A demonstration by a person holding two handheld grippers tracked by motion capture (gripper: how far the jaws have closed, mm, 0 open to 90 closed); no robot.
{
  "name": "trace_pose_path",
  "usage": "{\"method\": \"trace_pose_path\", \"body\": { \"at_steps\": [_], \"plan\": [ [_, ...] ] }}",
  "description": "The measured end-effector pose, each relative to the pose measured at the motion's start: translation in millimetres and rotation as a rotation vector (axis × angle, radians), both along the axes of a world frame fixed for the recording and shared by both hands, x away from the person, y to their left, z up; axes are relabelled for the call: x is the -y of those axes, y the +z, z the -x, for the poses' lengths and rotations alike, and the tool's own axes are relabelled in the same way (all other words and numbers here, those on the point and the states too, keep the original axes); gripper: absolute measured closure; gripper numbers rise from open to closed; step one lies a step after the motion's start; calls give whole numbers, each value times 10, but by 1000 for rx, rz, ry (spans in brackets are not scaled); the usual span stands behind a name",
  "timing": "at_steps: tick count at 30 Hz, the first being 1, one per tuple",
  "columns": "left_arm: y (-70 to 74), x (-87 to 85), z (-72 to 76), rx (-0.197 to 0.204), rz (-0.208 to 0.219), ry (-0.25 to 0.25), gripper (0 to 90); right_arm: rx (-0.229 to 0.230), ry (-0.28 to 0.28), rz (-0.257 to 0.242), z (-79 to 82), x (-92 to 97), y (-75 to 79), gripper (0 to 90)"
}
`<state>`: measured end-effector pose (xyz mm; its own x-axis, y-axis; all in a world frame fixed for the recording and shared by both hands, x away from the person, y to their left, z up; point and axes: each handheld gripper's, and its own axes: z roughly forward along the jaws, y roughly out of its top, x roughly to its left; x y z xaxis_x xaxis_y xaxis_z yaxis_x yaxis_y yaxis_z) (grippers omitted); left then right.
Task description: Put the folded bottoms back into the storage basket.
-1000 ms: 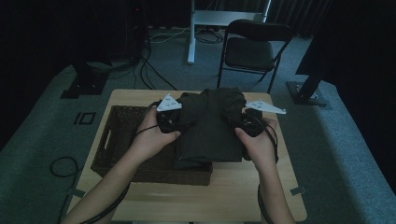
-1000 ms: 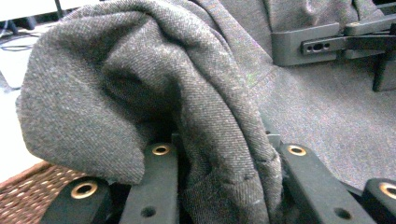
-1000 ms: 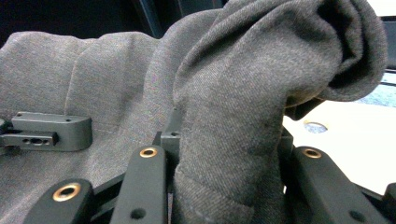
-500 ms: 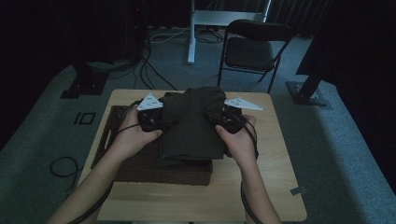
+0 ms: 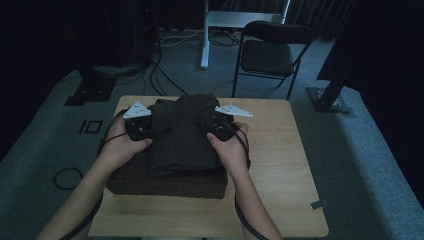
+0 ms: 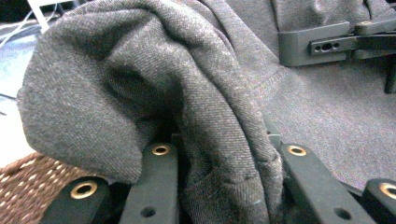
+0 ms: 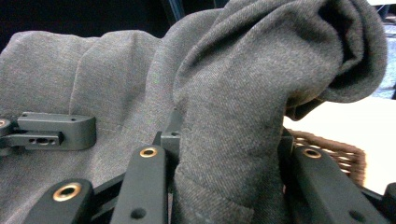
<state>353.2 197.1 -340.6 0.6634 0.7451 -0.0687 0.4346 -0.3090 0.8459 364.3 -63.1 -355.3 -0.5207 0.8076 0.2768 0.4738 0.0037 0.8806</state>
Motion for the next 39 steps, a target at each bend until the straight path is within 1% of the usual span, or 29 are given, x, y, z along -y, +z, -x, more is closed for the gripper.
{"method": "trace_pose_path", "body": {
  "at_steps": [1, 2, 3, 4, 6, 9, 10, 11, 12, 13, 14, 15, 16, 17, 19, 22, 25, 26, 27, 29, 30, 31, 33, 34, 35, 36, 37, 38, 39],
  "plan": [
    [-41, -72, -20, -8, -5, 7, 710, -6, -1, -3, -14, -71, -32, 621],
    [-41, -72, -20, -8, -5, 7, 710, -6, -1, -3, -14, -71, -32, 621],
    [-79, -132, -37, -15, -7, 20, 710, -10, -3, -5, -29, -151, -73, 621],
    [-79, -132, -37, -15, -7, 20, 710, -12, -6, -7, -37, -189, -95, 621],
    [-132, -205, -61, -18, -15, 33, 710, -15, -10, -10, -57, -260, -145, 621],
    [-199, -245, -86, -20, -33, 43, 710, -24, -15, -16, -83, -328, -215, 621],
    [-199, -245, -86, -20, -33, 43, 710, -24, -15, -16, -83, -328, -215, 621],
    [-267, -263, -113, -27, -45, 48, 710, -30, -18, -13, -104, -369, -266, 622],
    [-267, -263, -113, -27, -45, 48, 710, -30, -18, -13, -104, -369, -266, 622],
    [-329, -289, -137, -34, -44, 47, 710, -39, -22, -16, -118, -399, -314, 621],
    [-329, -289, -137, -34, -44, 47, 710, -40, -24, -13, -126, -414, -353, 621],
    [-396, -328, -169, -52, -35, 47, 710, -48, -24, -16, -133, -426, -383, 621],
    [-396, -328, -169, -52, -35, 47, 710, -53, -24, -16, -142, -439, -416, 621],
    [-452, -348, -190, -60, -39, 51, 710, -57, -25, -18, -150, -451, -441, 621],
    [-526, -354, -209, -73, -59, 56, 710, -67, -26, -4, -171, -491, -520, 621],
    [-636, -358, -235, -93, -78, 56, 710, -86, -27, 16, -198, -531, -622, 622],
    [-733, -362, -261, -109, -70, 57, 710, -111, -26, 23, -225, -539, -735, 622],
    [-733, -362, -261, -109, -70, 57, 710, -115, -27, 25, -230, -539, -755, 621],
    [-786, -360, -275, -115, -68, 52, 710, -120, -28, 28, -236, -537, -781, 621],
    [-840, -357, -287, -123, -65, 51, 710, -138, -29, 32, -250, -531, -822, 621],
    [-840, -357, -287, -123, -65, 51, 710, -138, -29, 32, -250, -531, -822, 621],
    [-903, -348, -295, -133, -68, 51, 710, -157, -28, 46, -269, -529, -869, 621],
    [-925, -342, -299, -133, -67, 54, 710, -164, -29, 53, -283, -531, -905, 621],
    [-975, -332, -312, -138, -77, 55, 710, -167, -29, 62, -289, -535, -926, 620],
    [-997, -326, -319, -143, -81, 58, 710, -168, -27, 74, -298, -542, -947, 620],
    [-997, -326, -319, -143, -81, 58, 710, -168, -27, 74, -298, -542, -947, 620],
    [-1043, -317, -333, -144, -92, 59, 710, -184, -33, 79, -319, -551, -996, 620],
    [-1043, -317, -333, -144, -92, 59, 709, -184, -33, 79, -319, -551, -996, 620],
    [-1085, -312, -345, -145, -98, 60, 709, -192, -37, 85, -329, -565, -1037, 620]
  ]
}}
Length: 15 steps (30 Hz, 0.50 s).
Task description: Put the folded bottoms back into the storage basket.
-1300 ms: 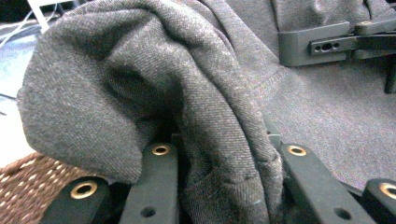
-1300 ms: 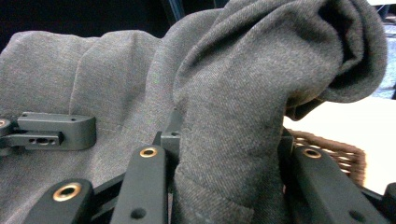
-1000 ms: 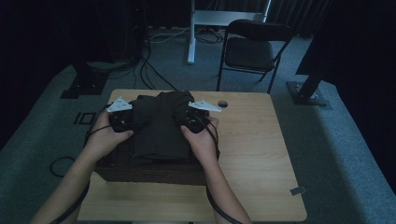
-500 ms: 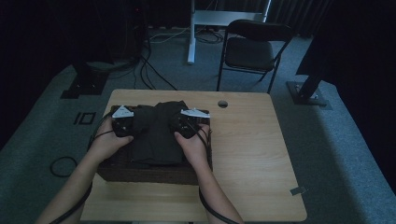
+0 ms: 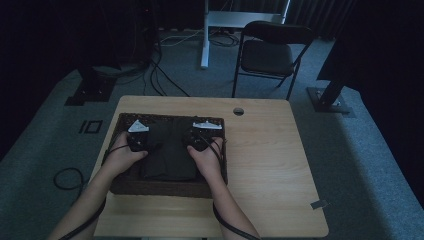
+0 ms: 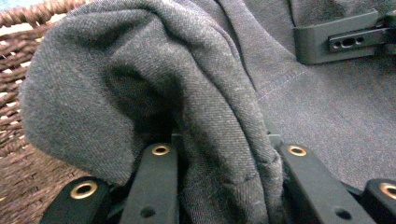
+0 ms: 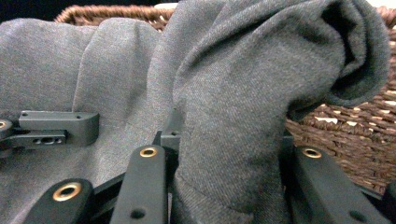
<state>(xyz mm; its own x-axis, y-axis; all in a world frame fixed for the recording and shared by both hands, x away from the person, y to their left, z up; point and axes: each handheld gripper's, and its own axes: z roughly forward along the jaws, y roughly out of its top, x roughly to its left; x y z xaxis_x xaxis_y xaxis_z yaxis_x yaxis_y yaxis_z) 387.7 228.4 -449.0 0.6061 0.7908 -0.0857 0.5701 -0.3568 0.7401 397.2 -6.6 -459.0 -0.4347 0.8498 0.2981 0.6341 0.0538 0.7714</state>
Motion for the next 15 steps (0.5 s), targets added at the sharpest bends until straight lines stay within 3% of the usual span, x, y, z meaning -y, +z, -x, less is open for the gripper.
{"method": "trace_pose_path", "body": {
  "at_steps": [15],
  "plan": [
    [-261, -4, -69, -42, -11, 12, 705, -97, 5, 32, -119, -44, -226, 612]
  ]
}}
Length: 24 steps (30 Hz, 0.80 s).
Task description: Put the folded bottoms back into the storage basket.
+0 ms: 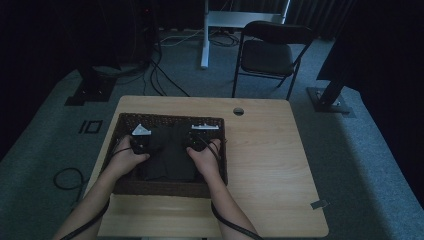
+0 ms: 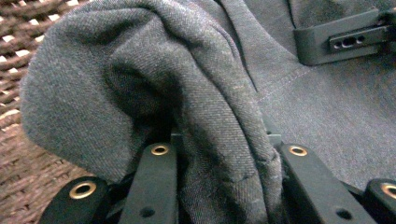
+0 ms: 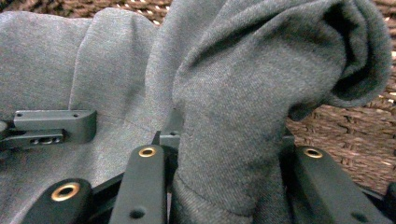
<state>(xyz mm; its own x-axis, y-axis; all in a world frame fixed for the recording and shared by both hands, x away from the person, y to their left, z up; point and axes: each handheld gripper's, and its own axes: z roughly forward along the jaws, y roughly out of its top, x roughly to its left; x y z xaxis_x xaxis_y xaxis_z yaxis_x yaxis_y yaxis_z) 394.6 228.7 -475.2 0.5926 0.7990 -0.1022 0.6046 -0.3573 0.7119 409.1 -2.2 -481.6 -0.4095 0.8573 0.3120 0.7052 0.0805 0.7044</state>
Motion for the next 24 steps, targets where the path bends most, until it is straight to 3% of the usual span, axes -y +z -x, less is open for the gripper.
{"method": "trace_pose_path", "body": {
  "at_steps": [4, 11, 16, 19, 24],
  "plan": [
    [-28, 7, -5, -1, 1, 2, 703, -4, 2, 12, -14, -2, -24, 604],
    [-121, 66, -23, -10, -25, -8, 692, -17, 1, 95, -37, -18, -139, 571],
    [-131, 107, -7, 1, -41, -4, 682, -8, -5, 120, -43, -26, -161, 544],
    [-148, 122, -2, 2, -44, 26, 620, -7, -7, 132, -60, -13, -193, 468],
    [-176, 111, -7, 17, -64, 36, 413, 15, -7, 154, -69, 10, -191, 342]
  ]
}}
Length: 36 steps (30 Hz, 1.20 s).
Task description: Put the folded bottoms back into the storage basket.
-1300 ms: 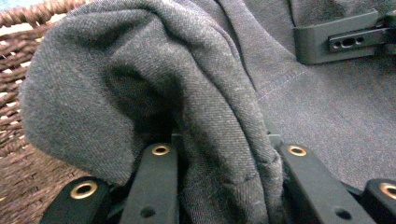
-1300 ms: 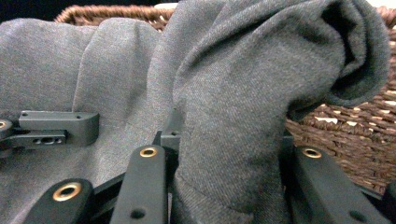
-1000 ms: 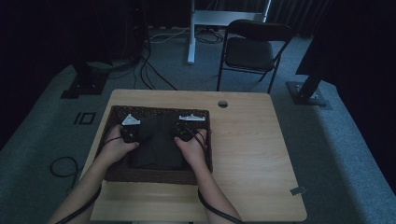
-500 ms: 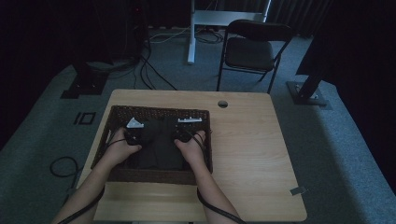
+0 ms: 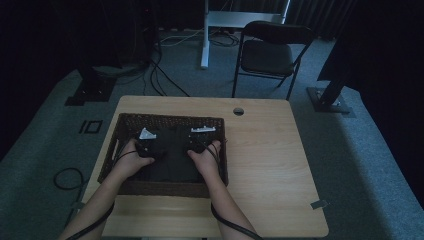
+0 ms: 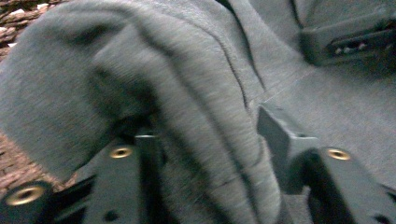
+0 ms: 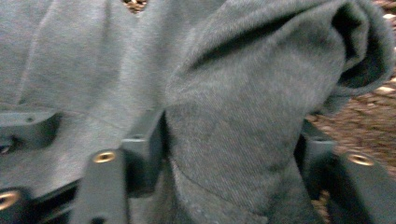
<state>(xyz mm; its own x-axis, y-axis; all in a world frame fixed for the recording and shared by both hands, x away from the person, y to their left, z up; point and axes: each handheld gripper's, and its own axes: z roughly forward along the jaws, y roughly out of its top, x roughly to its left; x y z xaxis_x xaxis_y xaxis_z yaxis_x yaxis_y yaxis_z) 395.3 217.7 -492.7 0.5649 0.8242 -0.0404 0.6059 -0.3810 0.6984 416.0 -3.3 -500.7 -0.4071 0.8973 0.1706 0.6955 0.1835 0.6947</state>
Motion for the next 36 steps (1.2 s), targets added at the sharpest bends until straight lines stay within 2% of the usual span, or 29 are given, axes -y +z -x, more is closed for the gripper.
{"method": "trace_pose_path", "body": {
  "at_steps": [1, 2, 3, 5, 6, 10, 12, 13, 14, 17, 22, 23, 24, 25, 28, 29, 32, 34, 36],
  "plan": [
    [4, -10, -8, 2, 6, 15, 407, 27, 11, 31, -7, 0, 4, 270],
    [4, -10, -8, 2, 6, 15, 405, 28, 11, 33, -7, -1, 3, 245],
    [14, -23, -19, 6, 24, 44, 392, 25, 10, 30, -4, -5, 0, 215],
    [15, -25, -19, 2, 19, 53, 383, 14, 19, 46, 3, -4, 0, 170],
    [15, -25, -19, -1, 18, 60, 351, 14, 21, 50, 6, -4, 6, 153],
    [39, -48, -14, -3, 29, 95, 290, 27, 20, 54, 7, 36, 30, 150],
    [73, -75, -9, 10, 29, 109, 281, 34, 18, 51, 7, 54, 38, 150],
    [124, -111, 1, 51, 20, 132, 253, 39, 18, 45, 10, 74, 55, 150],
    [164, -132, 11, 64, 15, 129, 251, 43, 20, 45, 15, 83, 69, 150],
    [257, -175, 44, 75, 36, 137, 250, 68, 33, 28, 24, 108, 120, 149],
    [351, -208, 79, 73, 56, 140, 250, 93, 41, 23, 35, 143, 198, 135],
    [400, -224, 97, 96, 68, 144, 249, 109, 26, -3, 39, 157, 248, 136],
    [400, -224, 97, 96, 68, 144, 250, 109, 26, -3, 39, 157, 248, 136],
    [467, -245, 117, 121, 79, 147, 249, 120, 33, -6, 45, 166, 292, 136],
    [522, -254, 138, 132, 77, 142, 248, 129, 37, -5, 51, 176, 330, 136],
    [563, -259, 155, 140, 89, 143, 244, 133, 35, -4, 57, 186, 361, 136],
    [589, -256, 176, 139, 99, 140, 242, 140, 39, -10, 70, 195, 400, 136],
    [606, -241, 203, 136, 97, 124, 241, 146, 42, -8, 86, 203, 440, 136],
    [626, -215, 236, 134, 114, 109, 225, 153, 46, -13, 103, 215, 490, 136]
  ]
}}
